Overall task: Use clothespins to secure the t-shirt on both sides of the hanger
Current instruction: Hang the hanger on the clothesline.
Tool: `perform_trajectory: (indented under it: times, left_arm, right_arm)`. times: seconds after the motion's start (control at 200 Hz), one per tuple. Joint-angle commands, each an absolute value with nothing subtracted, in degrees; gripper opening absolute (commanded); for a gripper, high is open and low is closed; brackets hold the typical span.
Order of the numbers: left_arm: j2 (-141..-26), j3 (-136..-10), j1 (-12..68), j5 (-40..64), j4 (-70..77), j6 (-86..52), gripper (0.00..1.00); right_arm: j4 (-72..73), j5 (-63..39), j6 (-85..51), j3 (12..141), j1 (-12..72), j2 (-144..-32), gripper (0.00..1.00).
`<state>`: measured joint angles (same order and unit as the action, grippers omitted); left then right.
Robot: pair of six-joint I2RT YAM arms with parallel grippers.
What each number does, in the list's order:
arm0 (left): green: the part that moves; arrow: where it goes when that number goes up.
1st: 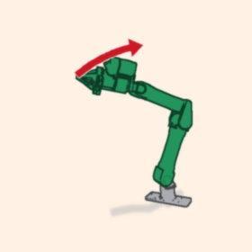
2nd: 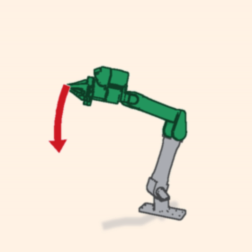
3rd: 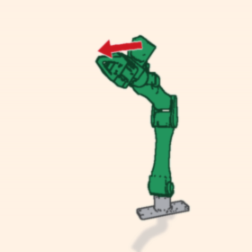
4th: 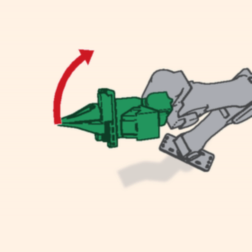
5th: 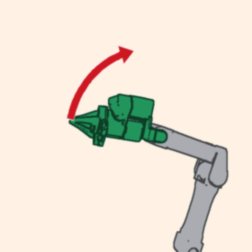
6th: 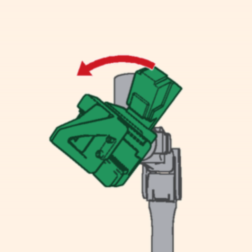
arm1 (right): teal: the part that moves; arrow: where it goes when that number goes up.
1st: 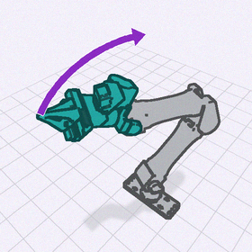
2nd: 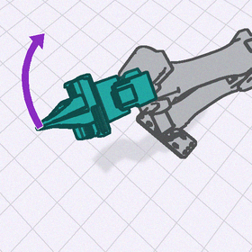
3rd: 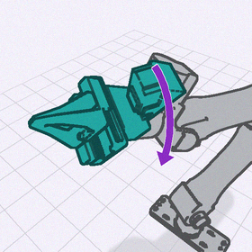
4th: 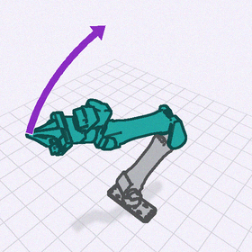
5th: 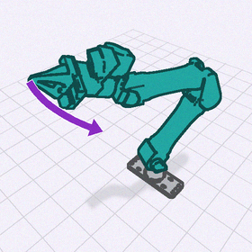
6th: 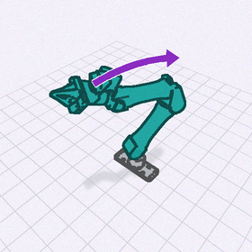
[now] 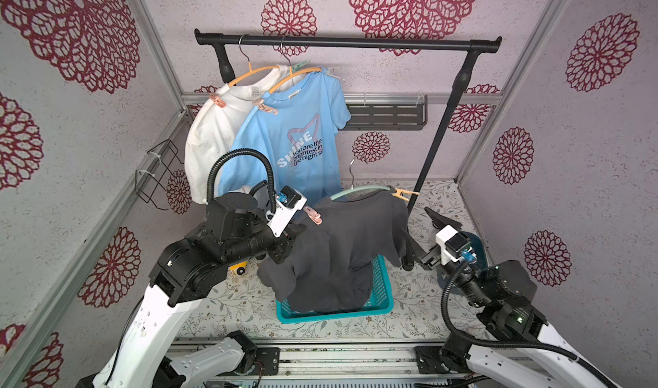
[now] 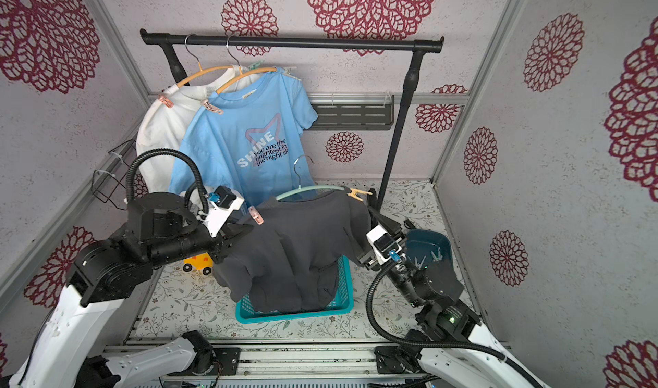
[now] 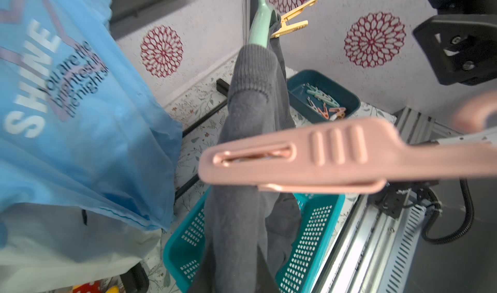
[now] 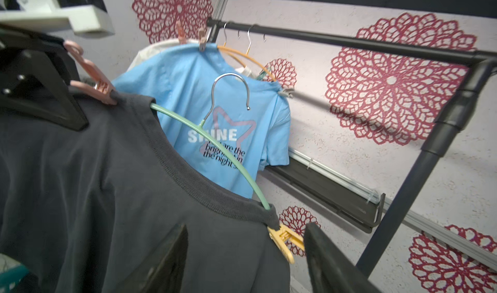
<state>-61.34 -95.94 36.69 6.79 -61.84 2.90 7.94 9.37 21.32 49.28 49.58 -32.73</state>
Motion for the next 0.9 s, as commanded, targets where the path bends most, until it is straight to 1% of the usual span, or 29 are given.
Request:
perform_trajectory:
  times: [0.0, 0.105, 0.17, 0.32, 0.375, 0.48, 0.645, 0.761, 0.896]
  left_arm:
    - [-60.5, -101.78, 36.39, 3.58, -53.71, -1.67, 0.0]
    - [-62.76, -108.06, 36.41, 3.13, -55.51, -3.09, 0.0]
    - [-65.13, -112.45, 36.47, 2.46, -57.77, -4.01, 0.0]
    - [-71.01, -122.54, 36.52, 0.6, -63.56, -5.47, 0.0]
    - [-72.16, -124.46, 36.48, -0.08, -64.07, -5.96, 0.0]
    - [-74.15, -127.62, 36.56, 0.18, -65.11, -7.16, 0.0]
    - [-76.72, -132.58, 36.9, 0.04, -67.59, -8.43, 0.0]
    - [-76.72, -132.26, 37.18, 0.41, -67.24, -9.41, 0.0]
    - [-76.9, -131.46, 37.7, 0.03, -67.07, -9.93, 0.0]
  right_arm:
    - [10.93, 7.65, 10.36, 53.88, 49.66, -30.85, 0.74]
    - [7.21, 10.15, 8.0, 54.84, 49.65, -30.43, 0.79]
    - [5.2, 12.82, 7.25, 53.56, 49.65, -30.36, 0.81]
    - [4.92, 16.44, 3.61, 45.65, 49.66, -30.8, 0.86]
    - [6.24, 15.42, 3.03, 41.73, 49.61, -31.36, 0.88]
    - [11.53, 12.66, 1.56, 33.98, 49.63, -34.04, 0.94]
    - [25.31, 9.37, -3.23, 23.58, 49.66, -41.89, 0.97]
    - [32.51, 7.24, -6.27, 21.45, 49.66, -49.61, 0.99]
    - [36.0, 5.15, -5.73, 23.82, 49.81, -58.23, 0.98]
